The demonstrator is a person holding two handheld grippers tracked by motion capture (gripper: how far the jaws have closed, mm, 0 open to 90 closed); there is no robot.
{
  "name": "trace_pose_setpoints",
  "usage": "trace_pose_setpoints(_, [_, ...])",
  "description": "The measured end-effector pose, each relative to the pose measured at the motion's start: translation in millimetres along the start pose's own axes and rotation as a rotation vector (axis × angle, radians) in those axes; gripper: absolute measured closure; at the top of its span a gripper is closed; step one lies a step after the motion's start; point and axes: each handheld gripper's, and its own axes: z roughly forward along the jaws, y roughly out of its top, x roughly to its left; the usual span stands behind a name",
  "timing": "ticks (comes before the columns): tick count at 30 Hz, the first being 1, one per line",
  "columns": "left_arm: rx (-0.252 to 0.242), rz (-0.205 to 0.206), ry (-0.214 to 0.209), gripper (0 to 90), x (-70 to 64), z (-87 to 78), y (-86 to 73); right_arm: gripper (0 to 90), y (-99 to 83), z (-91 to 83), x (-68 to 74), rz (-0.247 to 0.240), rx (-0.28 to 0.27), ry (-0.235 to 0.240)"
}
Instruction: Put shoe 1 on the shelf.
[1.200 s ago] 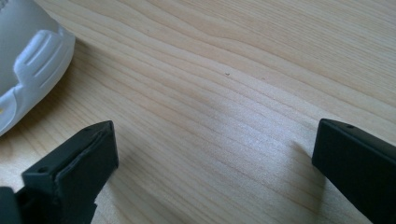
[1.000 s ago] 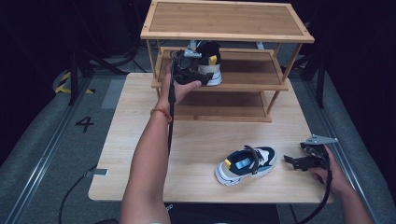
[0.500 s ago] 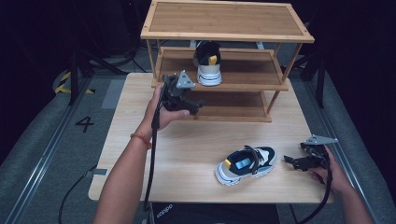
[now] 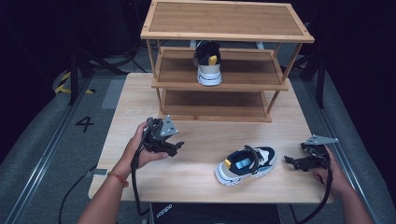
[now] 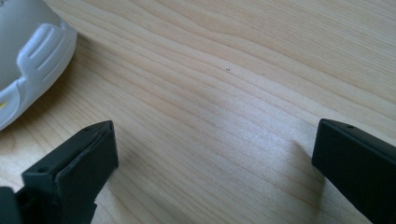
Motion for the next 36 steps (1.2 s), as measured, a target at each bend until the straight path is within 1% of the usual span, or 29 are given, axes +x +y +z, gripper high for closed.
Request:
trace_pose_setpoints(1, [0.003, -0.010, -0.005, 22.2, -1.0, 2.3, -8.5, 0.7, 0.3, -0.8, 0.2, -0.001, 0.008, 0.001])
trace_pose_setpoints(2, [0.009, -0.034, -0.012, 22.2, -2.2, 3.8, -18.5, 1.2, 1.0, -1.9, 0.2, -0.008, 0.021, -0.001])
trace_pose_setpoints(3, [0.016, -0.054, -0.015, 22.3, -3.4, 4.1, -26.5, 4.4, 2.2, -3.5, 0.1, -0.014, 0.037, -0.006])
trace_pose_setpoints(4, [0.012, -0.053, -0.018, 23.0, -3.7, 4.7, -31.7, 9.5, 3.5, -5.1, 1.0, -0.004, 0.043, -0.011])
trace_pose_setpoints(6, [0.019, -0.066, -0.021, 22.9, -6.2, 6.5, -45.6, 21.5, 5.8, -8.1, 2.0, -0.002, 0.042, -0.026])
trace_pose_setpoints(7, [0.027, -0.071, -0.023, 22.9, -6.7, 6.7, -51.8, 20.0, 7.4, -9.6, 3.7, 0.001, 0.049, -0.033])
trace_pose_setpoints(8, [0.028, -0.080, -0.030, 23.0, -7.1, 7.0, -57.8, 14.6, 8.7, -10.7, 5.8, -0.007, 0.051, -0.034])
trace_pose_setpoints(9, [0.030, -0.087, -0.039, 23.0, -7.0, 6.5, -63.3, 16.3, 10.2, -12.2, 7.7, -0.019, 0.053, -0.034])
trace_pose_setpoints(10, [0.024, -0.103, -0.046, 23.0, -7.4, 5.9, -69.4, 20.0, 11.9, -14.2, 10.2, -0.020, 0.045, -0.031])
trace_pose_setpoints(12, [0.013, -0.135, -0.063, 22.8, -8.1, 4.3, -77.9, 15.7, 16.5, -20.1, 15.5, -0.019, 0.029, -0.018])
trace_pose_setpoints(14, [-0.010, -0.172, -0.080, 20.4, -9.5, 3.7, -85.0, 18.4, 20.4, -26.0, 20.6, -0.015, 0.003, -0.010])
trace_pose_setpoints(15, [-0.012, -0.184, -0.086, 20.4, -10.7, 4.1, -88.1, 17.5, 23.1, -29.6, 24.5, -0.014, -0.007, -0.004])
trace_pose_setpoints(16, [-0.013, -0.192, -0.090, 19.6, -12.6, 5.4, -91.6, 17.6, 25.9, -33.1, 29.0, -0.026, -0.018, -0.002])
trace_pose_setpoints(18, [0.003, -0.197, -0.095, 19.1, -16.0, 7.5, -96.1, 18.8, 32.0, -40.5, 40.6, -0.054, -0.049, 0.021])
trace_pose_setpoints(20, [0.018, -0.204, -0.095, 18.6, -18.6, 10.7, -100.1, 18.8, 39.2, -47.7, 56.4, -0.093, -0.084, 0.061])
trace_pose_setpoints(21, [0.001, -0.229, -0.096, 18.3, -20.8, 11.8, -103.4, 19.3, 42.6, -50.3, 63.7, -0.111, -0.097, 0.077])
trace_pose_setpoints(22, [-0.005, -0.231, -0.093, 17.9, -20.3, 11.5, -104.7, 20.6, 47.6, -53.8, 75.0, -0.139, -0.104, 0.102])
trace_pose_setpoints(23, [-0.005, -0.231, -0.093, 17.7, -20.3, 11.5, -104.7, 20.6, 47.6, -53.8, 75.0, -0.139, -0.104, 0.102])
trace_pose_setpoints(24, [-0.004, -0.233, -0.090, 17.7, -19.6, 11.4, -105.5, 22.2, 50.5, -55.7, 82.4, -0.167, -0.109, 0.130])
trace_pose_setpoints(25, [-0.006, -0.250, -0.095, 16.4, -19.5, 12.0, -106.4, 26.5, 53.8, -57.7, 92.3, -0.207, -0.112, 0.154])
trace_pose_setpoints(26, [-0.018, -0.262, -0.107, 15.9, -17.6, 13.2, -108.2, 29.4, 55.9, -58.5, 98.5, -0.220, -0.113, 0.163])
trace_pose_setpoints(27, [-0.016, -0.278, -0.116, 15.9, -16.7, 13.9, -108.6, 30.7, 59.6, -59.5, 108.9, -0.233, -0.114, 0.189])
trace_pose_setpoints(28, [-0.011, -0.289, -0.119, 15.4, -16.0, 14.0, -108.6, 32.4, 61.6, -59.6, 115.5, -0.245, -0.114, 0.197])
trace_pose_setpoints(29, [-0.015, -0.286, -0.115, 15.5, -16.5, 14.0, -108.6, 33.8, 65.0, -59.5, 126.5, -0.274, -0.110, 0.197])
trace_pose_setpoints(30, [-0.016, -0.293, -0.117, 15.5, -17.1, 14.1, -108.6, 34.5, 68.2, -58.7, 136.8, -0.299, -0.106, 0.192])
trace_pose_setpoints(31, [-0.013, -0.298, -0.116, 15.4, -17.3, 14.0, -108.7, 35.0, 70.6, -57.3, 144.2, -0.314, -0.109, 0.199])
trace_pose_setpoints(33, [-0.010, -0.300, -0.116, 15.3, -17.3, 13.9, -108.8, 36.4, 74.8, -53.4, 159.5, -0.340, -0.097, 0.219])
trace_pose_setpoints(35, [-0.012, -0.307, -0.116, 15.3, -17.7, 14.1, -108.8, 36.5, 77.5, -50.1, 170.8, -0.369, -0.083, 0.227])
trace_pose_setpoints(36, [-0.012, -0.307, -0.116, 15.2, -17.6, 14.1, -108.8, 34.9, 78.9, -49.0, 177.4, -0.378, -0.082, 0.220])
